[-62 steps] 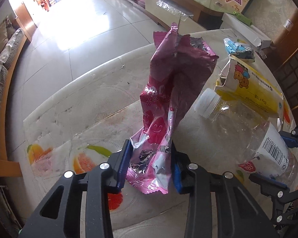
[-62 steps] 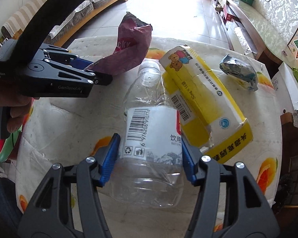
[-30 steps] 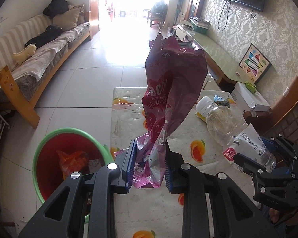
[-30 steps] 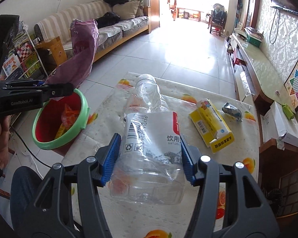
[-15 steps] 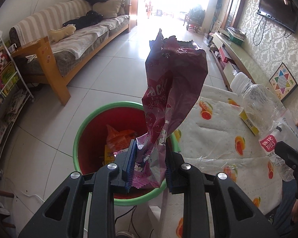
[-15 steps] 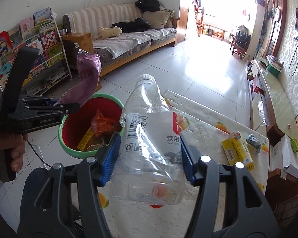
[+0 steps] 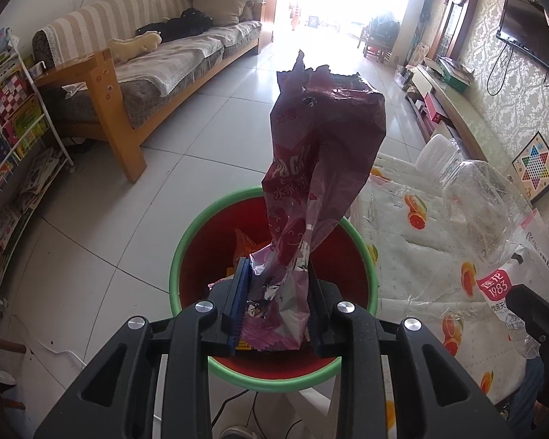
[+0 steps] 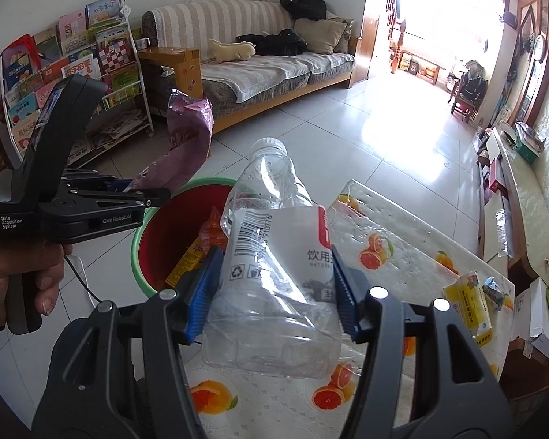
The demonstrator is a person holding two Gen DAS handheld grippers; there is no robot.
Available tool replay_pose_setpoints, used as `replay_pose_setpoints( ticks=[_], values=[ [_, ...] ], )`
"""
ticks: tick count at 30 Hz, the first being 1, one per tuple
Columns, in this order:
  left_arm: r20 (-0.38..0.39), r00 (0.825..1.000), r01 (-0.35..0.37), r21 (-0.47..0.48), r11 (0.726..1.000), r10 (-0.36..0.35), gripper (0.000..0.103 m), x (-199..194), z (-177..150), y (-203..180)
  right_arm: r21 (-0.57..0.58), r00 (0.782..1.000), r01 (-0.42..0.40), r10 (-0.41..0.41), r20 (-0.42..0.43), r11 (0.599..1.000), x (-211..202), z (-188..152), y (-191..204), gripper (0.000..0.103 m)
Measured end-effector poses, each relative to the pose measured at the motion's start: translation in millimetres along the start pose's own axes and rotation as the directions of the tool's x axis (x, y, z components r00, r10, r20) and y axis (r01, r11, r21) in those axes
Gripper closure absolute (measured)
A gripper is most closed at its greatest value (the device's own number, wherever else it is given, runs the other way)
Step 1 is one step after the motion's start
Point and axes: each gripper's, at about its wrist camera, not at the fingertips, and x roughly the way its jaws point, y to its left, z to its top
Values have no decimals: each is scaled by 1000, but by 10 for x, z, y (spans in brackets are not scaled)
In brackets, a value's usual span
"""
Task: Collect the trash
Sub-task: 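Carry wrapper and bottle to the red bucket and open the left tool over it, then open the right tool over the bucket to drop the plastic bottle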
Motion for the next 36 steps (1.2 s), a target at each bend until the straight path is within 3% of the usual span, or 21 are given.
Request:
replay_pose_setpoints(
  ticks=[3,5,7,23,36],
  values=[
    [4,1000,-4,-13,1000,4,57,5,-8,26,1,1000,-5,5,-1,1000,38,24,18,48],
    [26,1000,-11,-27,1000,12,24,-20,-19,52,1,1000,-6,6,-3,1000,59,13,-3,48],
    [44,999,-25,-39,999,27,17,-43,-27,87,2,1000,-8,8,-6,1000,77,7,-21,48],
    [124,988,-65,-174,983,87,9,-373,-84,530,-33,998,-60,59,-23,998,390,121,199,48],
    [103,988,-87,-228,970,112,9,-402,-264,878,-104,994,-105,101,-41,989,696,260,615,48]
  ],
)
